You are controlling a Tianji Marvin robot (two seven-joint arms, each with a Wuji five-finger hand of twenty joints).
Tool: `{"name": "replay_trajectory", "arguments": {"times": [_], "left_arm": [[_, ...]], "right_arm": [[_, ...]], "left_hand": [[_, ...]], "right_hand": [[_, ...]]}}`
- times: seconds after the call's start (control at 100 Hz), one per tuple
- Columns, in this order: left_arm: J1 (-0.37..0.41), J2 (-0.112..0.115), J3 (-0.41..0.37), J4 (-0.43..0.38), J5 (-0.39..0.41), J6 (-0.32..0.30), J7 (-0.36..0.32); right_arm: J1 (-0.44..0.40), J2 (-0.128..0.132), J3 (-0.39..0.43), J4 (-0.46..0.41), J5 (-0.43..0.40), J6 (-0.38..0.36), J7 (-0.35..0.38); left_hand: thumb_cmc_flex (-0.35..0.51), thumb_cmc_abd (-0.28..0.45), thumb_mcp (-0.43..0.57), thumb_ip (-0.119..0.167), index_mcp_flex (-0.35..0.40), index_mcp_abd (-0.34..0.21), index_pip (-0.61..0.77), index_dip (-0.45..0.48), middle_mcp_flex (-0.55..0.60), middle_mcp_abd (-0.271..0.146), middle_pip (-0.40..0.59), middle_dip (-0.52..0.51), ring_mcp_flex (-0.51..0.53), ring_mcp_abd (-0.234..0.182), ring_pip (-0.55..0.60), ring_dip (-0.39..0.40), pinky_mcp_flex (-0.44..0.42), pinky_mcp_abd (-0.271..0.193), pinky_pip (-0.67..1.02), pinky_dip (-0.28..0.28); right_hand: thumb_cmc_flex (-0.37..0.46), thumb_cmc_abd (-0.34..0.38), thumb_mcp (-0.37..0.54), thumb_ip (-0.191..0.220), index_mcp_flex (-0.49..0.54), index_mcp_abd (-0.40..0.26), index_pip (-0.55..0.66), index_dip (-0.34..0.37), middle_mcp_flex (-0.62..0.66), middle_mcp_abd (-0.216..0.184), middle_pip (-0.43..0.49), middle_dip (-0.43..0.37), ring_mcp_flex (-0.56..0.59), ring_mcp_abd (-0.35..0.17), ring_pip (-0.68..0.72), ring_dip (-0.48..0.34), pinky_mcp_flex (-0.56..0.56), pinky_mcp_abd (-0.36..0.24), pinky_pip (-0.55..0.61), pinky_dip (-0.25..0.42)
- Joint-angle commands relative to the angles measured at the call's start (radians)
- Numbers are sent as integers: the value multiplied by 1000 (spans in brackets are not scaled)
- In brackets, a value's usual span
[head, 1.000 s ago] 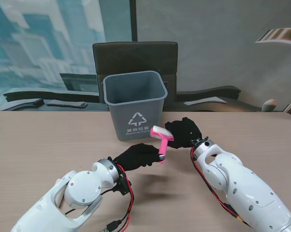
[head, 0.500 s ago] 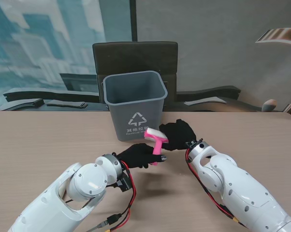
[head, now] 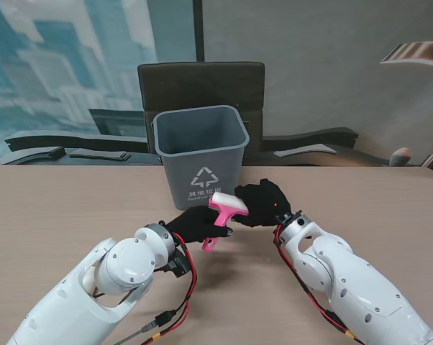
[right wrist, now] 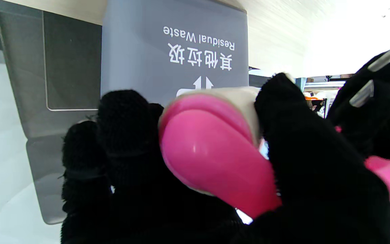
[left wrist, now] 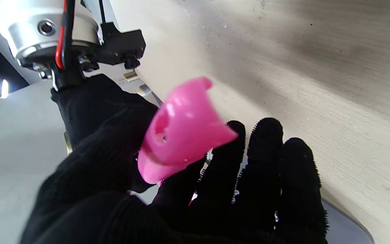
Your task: Replace a lint-roller refill
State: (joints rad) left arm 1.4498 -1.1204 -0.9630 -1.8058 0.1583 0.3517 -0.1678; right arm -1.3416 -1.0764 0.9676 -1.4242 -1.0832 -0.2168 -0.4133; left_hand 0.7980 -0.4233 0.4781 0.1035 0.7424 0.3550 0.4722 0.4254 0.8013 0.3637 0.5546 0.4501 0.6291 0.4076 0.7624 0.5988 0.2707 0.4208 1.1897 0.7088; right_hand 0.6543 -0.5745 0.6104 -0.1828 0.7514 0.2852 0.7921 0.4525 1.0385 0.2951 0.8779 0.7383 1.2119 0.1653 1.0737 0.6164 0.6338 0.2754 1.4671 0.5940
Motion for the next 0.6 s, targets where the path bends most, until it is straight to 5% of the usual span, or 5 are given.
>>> {"name": "replay_trajectory", "arguments": {"times": [0.0,0.17,0.28,0.48,0.59], "left_arm": [[22,-11,-5,-11,6,9,2],[43,-20,-5,-17,14,-5,44],[49,-16,-14,-9,17,-58,40],[56,9,-45,23,96,-224,-3],[57,17,-57,47,172,-298,5]], "right_arm": [[-18,-6,2,-23,-6,-6,4],[-40,-10,12,-46,-1,3,-9],[-61,-11,23,-63,0,0,-22],[-148,-6,101,-130,-7,-36,-4],[-200,-3,155,-173,0,-69,25]], "left_hand": [[122,-38,184,5,2,-71,83,-7,58,-23,35,25,59,-6,63,1,29,-19,70,-4],[256,-68,249,-48,36,-107,268,-75,225,-59,-7,97,176,-28,141,-15,131,-25,165,-1],[334,-23,199,-70,29,-115,291,-94,209,-54,11,134,165,-25,160,-11,120,-29,166,-2],[385,63,120,-37,14,-112,256,-60,158,-52,67,321,107,-8,196,62,62,-37,141,-3],[380,76,123,-21,14,-119,253,-36,157,-55,66,379,102,-10,195,89,56,-37,134,-4]], "right_hand": [[240,173,127,38,78,-219,152,22,38,-21,71,10,-18,-117,-1,-4,-10,-16,25,-7],[239,174,120,41,78,-227,149,20,39,-29,71,6,-17,-121,-7,-7,-9,-21,24,-9],[231,162,100,54,75,-261,143,13,31,-56,53,-17,-28,-123,-43,-23,-10,-31,17,-16],[93,103,38,66,-34,-265,80,-6,-103,-58,-47,-111,-157,-75,-229,-80,-71,-29,-54,-45],[-36,170,-13,124,0,-215,-266,177,-212,-51,-106,-175,-253,-52,-355,-105,-135,-28,-119,-38]]}}
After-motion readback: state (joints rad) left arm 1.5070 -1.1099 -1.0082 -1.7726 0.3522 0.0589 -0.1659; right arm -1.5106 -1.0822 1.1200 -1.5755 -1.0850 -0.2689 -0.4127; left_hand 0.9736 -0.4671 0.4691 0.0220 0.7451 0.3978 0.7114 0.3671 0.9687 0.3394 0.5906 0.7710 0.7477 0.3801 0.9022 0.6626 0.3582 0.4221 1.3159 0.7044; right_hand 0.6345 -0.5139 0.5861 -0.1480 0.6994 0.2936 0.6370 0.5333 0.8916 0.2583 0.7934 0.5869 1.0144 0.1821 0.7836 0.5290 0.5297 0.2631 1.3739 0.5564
